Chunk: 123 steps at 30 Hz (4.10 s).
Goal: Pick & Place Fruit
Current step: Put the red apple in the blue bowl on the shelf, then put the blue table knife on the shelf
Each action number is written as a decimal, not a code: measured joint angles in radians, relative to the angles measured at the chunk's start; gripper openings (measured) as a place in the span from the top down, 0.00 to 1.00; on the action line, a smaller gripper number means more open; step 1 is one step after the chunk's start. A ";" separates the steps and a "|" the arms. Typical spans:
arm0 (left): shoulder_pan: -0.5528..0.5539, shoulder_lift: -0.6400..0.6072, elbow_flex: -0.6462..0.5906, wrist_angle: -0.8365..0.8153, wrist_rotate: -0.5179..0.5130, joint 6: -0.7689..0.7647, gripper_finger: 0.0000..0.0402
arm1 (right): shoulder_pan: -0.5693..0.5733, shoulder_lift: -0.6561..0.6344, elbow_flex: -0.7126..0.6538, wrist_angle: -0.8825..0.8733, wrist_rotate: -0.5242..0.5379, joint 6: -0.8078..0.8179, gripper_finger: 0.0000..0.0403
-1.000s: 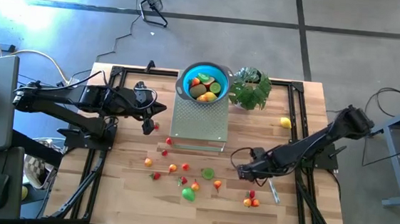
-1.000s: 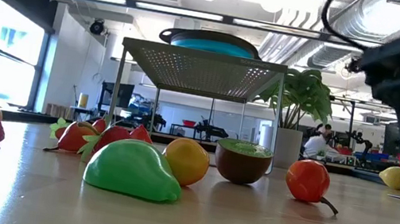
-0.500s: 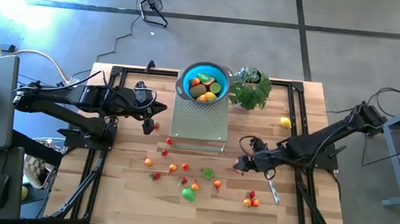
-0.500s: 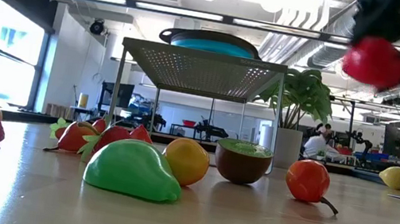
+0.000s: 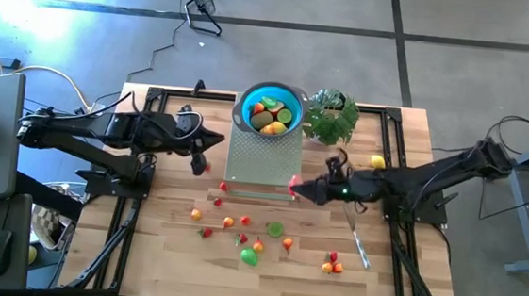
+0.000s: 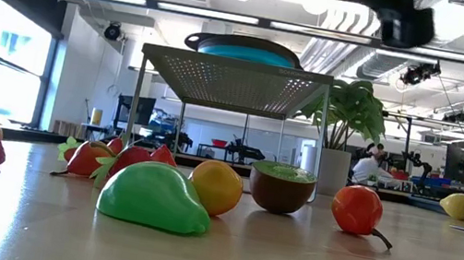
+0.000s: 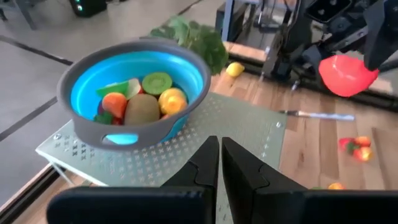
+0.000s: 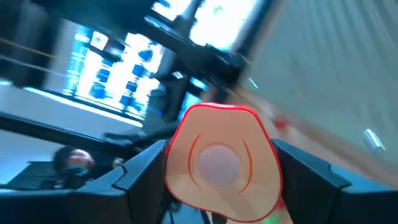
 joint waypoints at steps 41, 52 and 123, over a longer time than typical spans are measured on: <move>0.001 0.000 0.000 0.119 -0.238 0.020 0.97 | -0.510 0.265 0.469 -0.162 -0.072 -0.811 0.37; 0.001 0.000 0.000 0.115 -0.291 0.068 0.97 | -0.575 0.408 0.472 -0.169 -0.130 -0.859 0.37; 0.000 0.000 0.000 0.088 -0.271 0.089 0.97 | -0.433 0.010 0.472 -1.381 -0.145 -0.670 0.34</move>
